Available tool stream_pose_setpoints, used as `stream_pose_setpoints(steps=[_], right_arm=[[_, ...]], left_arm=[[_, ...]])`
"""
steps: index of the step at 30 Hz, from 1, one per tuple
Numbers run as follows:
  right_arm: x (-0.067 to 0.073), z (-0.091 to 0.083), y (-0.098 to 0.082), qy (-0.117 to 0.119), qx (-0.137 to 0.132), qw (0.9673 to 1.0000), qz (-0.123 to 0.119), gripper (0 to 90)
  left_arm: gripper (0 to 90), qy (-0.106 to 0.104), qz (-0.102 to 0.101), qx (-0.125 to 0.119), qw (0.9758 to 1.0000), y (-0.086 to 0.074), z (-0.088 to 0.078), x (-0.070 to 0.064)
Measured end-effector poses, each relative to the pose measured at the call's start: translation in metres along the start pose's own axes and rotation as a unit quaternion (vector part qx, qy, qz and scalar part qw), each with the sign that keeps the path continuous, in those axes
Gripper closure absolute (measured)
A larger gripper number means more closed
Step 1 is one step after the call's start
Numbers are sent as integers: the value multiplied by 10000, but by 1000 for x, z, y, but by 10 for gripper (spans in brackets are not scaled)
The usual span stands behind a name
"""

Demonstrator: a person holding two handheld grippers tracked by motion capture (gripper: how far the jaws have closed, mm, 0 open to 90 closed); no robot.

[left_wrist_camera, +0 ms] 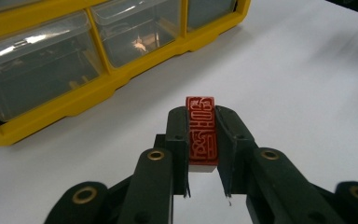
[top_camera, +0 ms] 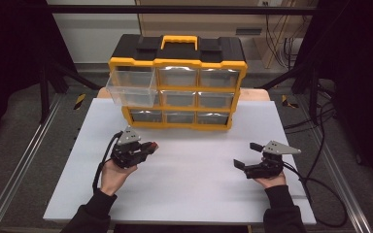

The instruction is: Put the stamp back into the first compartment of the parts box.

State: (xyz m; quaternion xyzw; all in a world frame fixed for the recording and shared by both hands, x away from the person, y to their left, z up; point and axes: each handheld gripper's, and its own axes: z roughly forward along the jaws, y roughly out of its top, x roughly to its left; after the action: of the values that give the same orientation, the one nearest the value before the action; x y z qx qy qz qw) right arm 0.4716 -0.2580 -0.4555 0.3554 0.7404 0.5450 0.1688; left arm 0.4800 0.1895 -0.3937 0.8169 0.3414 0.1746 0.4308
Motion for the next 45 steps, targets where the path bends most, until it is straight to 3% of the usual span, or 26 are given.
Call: stream_pose_setpoints(steps=[20,45], right_arm=[[0,0,0,-1,-7,10000,0,2],[0,1,0,7,28,10000,-2,2]], left_arm=[[760,132,20,-137,9998,8,-18,4],[760,209,-133,-455,9987,16,-45,15]])
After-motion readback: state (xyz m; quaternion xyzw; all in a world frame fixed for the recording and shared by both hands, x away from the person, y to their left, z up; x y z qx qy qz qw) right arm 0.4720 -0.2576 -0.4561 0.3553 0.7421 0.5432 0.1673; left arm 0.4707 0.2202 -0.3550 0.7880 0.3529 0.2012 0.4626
